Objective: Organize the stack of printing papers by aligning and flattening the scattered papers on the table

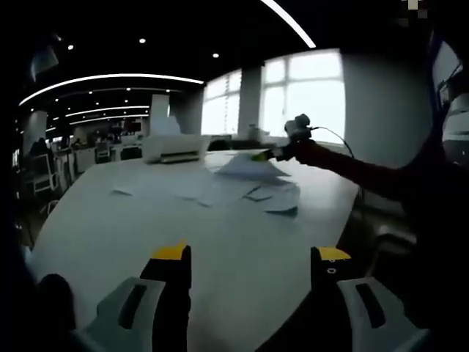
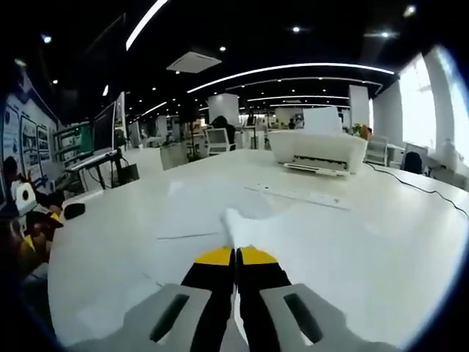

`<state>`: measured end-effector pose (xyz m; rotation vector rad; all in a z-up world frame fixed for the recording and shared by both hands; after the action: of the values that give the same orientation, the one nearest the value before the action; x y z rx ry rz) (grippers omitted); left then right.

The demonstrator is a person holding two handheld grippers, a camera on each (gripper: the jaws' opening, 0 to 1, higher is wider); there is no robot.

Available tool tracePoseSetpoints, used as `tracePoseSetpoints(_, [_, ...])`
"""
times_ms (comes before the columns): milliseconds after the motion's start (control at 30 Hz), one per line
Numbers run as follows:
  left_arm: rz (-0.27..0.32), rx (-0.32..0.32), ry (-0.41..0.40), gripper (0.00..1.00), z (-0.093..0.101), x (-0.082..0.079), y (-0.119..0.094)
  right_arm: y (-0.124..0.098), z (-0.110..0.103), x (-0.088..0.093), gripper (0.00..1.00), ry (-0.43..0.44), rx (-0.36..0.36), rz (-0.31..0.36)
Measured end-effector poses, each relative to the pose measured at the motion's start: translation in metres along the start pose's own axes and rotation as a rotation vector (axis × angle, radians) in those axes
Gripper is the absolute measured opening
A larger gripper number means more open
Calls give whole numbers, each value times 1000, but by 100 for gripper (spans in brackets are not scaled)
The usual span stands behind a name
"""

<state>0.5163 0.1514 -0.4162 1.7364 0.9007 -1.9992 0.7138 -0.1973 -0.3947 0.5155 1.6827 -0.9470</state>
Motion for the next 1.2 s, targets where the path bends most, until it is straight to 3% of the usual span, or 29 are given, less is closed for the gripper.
tracePoseSetpoints(533, [1, 2, 5, 69, 2, -1, 1, -16, -12, -1, 0, -24, -17, 18])
tracePoseSetpoints(1200, [6, -1, 7, 69, 2, -3, -3, -44, -37, -21, 0, -110, -55, 47])
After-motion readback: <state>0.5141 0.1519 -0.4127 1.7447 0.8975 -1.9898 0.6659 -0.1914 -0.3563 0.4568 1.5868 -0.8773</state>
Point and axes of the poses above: the point that each gripper's makers call its tool centre point, and the gripper's own axes: y roughly forward along the fingers, z roughly to its right, x roughly out of its underside, the point moved 5 cm from there along -y, roughly backward along the fingers, and after that the axes turned 5 degrees about -x, right-handed, at the moved point
